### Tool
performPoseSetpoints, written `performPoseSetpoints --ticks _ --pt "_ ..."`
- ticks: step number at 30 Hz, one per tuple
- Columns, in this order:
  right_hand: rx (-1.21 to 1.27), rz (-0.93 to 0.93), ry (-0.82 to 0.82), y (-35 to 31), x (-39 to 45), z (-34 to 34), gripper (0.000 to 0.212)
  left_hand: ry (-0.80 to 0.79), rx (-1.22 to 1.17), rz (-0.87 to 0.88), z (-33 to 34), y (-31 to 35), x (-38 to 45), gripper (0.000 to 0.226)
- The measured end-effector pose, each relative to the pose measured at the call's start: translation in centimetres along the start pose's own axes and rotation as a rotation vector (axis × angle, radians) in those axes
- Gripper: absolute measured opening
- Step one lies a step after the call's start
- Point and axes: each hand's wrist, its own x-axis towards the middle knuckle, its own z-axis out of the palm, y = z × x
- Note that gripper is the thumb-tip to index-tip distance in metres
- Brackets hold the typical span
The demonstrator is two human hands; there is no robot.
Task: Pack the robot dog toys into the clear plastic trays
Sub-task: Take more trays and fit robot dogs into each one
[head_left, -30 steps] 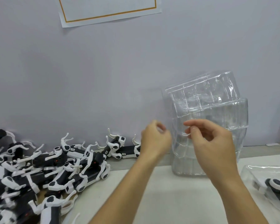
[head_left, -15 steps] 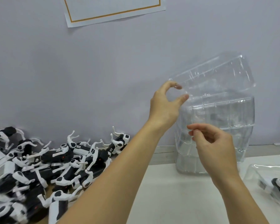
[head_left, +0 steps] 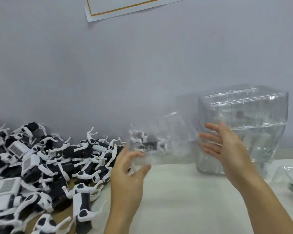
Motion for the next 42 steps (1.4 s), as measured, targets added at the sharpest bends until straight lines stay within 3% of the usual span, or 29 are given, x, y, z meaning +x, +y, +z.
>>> performPoseSetpoints --ticks 3,6,9,14,17,21,26,31,36,42 --pt "-0.277 -0.027 -0.131 0.7 -0.4 0.1 0.02 -0.043 0.07 -0.049 -0.2 -1.9 -1.2 0.043" --pt "-0.52 -0.052 -0.222 1.2 -0.5 0.1 0.027 -0.087 0.075 -0.081 -0.8 -2.8 -1.2 0.041" --pt "-0.634 -0.013 -0.289 1.3 -0.9 0.3 0.028 -0.124 -0.02 -0.106 -1.0 -2.5 -1.2 0.015" --pt "-0.785 0.066 -0.356 2.3 -0.8 0.7 0.034 0.055 -0.181 -0.233 -0.5 -2.5 -0.2 0.025" --pt "-0.862 0.107 -0.375 2.9 -0.7 0.5 0.021 0.083 -0.165 -0.332 -0.8 -3.6 0.3 0.018" --pt "-0.953 0.169 -0.452 2.8 -1.1 0.3 0.027 0.028 -0.104 -0.456 -0.5 -4.9 0.3 0.026" --pt "-1.081 0.085 -0.382 3.5 -0.5 0.4 0.027 -0.012 -0.07 -0.462 0.3 -5.2 0.2 0.059" --pt "-0.958 -0.128 -0.159 2.6 -1.0 2.8 0.034 0.013 -0.085 -0.451 0.5 -5.2 0.1 0.062" --pt "-0.928 -0.15 -0.27 1.5 0.4 7.2 0.028 0.034 -0.062 -0.427 0.8 -4.9 -0.1 0.061" --pt "-1.417 -0.035 -0.385 2.8 6.7 12.3 0.044 0.015 0.019 -0.45 0.6 -4.5 -0.1 0.063"
